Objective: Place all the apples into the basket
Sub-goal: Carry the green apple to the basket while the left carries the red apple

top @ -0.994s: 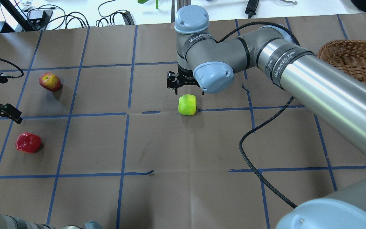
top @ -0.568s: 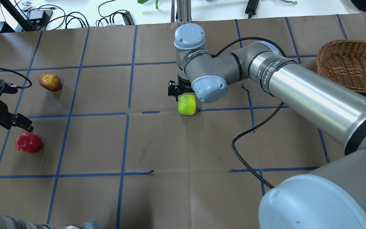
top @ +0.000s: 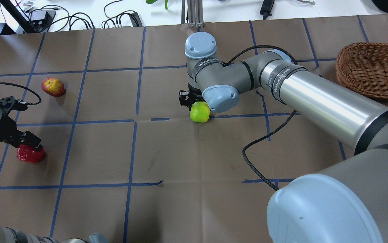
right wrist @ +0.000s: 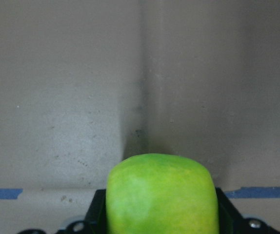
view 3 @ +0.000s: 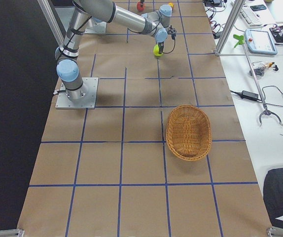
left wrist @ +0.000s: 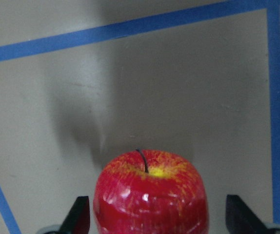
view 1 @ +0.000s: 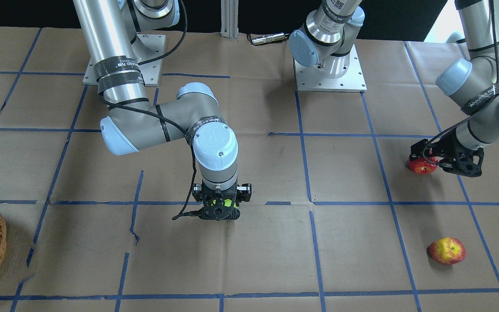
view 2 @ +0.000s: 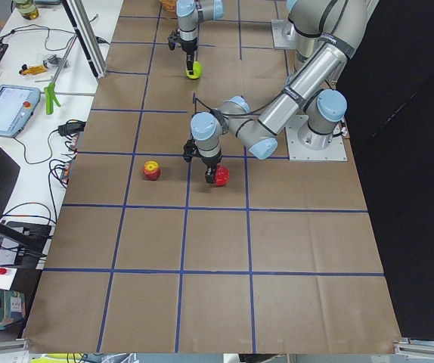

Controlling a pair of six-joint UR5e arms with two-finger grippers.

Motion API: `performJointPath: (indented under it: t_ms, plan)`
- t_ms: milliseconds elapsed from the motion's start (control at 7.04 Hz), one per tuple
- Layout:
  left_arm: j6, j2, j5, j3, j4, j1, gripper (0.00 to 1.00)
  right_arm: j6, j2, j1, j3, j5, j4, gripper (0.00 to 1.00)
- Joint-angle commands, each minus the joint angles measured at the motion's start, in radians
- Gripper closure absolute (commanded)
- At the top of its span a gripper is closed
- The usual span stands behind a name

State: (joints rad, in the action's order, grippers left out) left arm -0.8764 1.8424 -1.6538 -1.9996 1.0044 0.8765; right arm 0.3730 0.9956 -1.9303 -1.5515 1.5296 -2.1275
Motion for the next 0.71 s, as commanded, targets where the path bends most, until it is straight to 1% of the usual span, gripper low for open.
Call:
performJointPath:
  t_ms: [0, 142, 284, 426, 568]
  plan:
    - [-0.013, 0.003, -0.03, -0.002, -0.001, -0.016, 0.03, -0.037, 0.071, 0.032, 0.01, 0.006, 0.015, 0.93]
    - [-0.013, 0.003, -0.032, -0.008, 0.0, -0.017, 0.03, -0.131, 0.133, 0.119, 0.01, 0.017, 0.073, 0.93]
    - [-0.009, 0.002, -0.027, -0.022, -0.003, -0.017, 0.07, -0.257, 0.196, 0.266, 0.008, 0.017, 0.155, 0.93]
    - [-0.001, 0.001, -0.027, -0.025, -0.007, -0.017, 0.3, -0.433, 0.242, 0.398, 0.011, 0.026, 0.229, 0.93]
    - [0.013, 0.0, -0.029, -0.021, -0.009, -0.013, 0.56, -0.607, 0.257, 0.521, 0.021, 0.068, 0.256, 0.93]
